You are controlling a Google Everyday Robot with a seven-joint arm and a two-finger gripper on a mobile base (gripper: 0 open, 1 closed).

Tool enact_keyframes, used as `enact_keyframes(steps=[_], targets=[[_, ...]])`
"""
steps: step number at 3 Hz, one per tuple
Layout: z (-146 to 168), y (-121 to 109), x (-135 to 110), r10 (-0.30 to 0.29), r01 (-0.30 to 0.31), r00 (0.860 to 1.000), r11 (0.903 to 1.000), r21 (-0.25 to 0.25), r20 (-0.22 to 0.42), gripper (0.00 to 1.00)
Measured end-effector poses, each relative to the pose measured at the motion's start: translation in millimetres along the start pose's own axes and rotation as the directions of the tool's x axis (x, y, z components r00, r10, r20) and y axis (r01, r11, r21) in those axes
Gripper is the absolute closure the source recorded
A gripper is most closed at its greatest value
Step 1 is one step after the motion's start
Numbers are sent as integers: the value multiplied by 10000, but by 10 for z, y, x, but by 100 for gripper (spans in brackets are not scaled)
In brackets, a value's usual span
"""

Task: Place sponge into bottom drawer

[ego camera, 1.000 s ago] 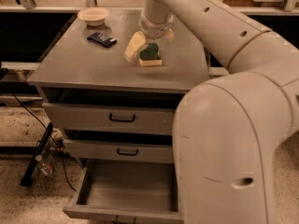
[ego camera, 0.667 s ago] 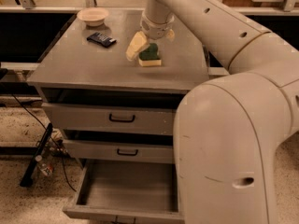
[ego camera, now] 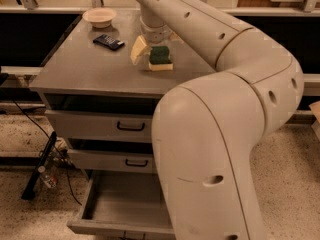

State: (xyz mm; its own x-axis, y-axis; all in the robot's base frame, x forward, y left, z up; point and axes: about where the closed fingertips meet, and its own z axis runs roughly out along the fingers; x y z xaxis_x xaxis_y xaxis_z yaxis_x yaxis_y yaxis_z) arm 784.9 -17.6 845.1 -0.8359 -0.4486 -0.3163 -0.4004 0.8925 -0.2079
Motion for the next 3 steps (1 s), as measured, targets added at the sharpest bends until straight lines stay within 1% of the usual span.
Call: enact_keyframes(steps=[1,3], targets=[[0,0,0,0,0,10000,10000,0,0,0],[77,1,36,103,-101,9999,9979,-634,20,0]])
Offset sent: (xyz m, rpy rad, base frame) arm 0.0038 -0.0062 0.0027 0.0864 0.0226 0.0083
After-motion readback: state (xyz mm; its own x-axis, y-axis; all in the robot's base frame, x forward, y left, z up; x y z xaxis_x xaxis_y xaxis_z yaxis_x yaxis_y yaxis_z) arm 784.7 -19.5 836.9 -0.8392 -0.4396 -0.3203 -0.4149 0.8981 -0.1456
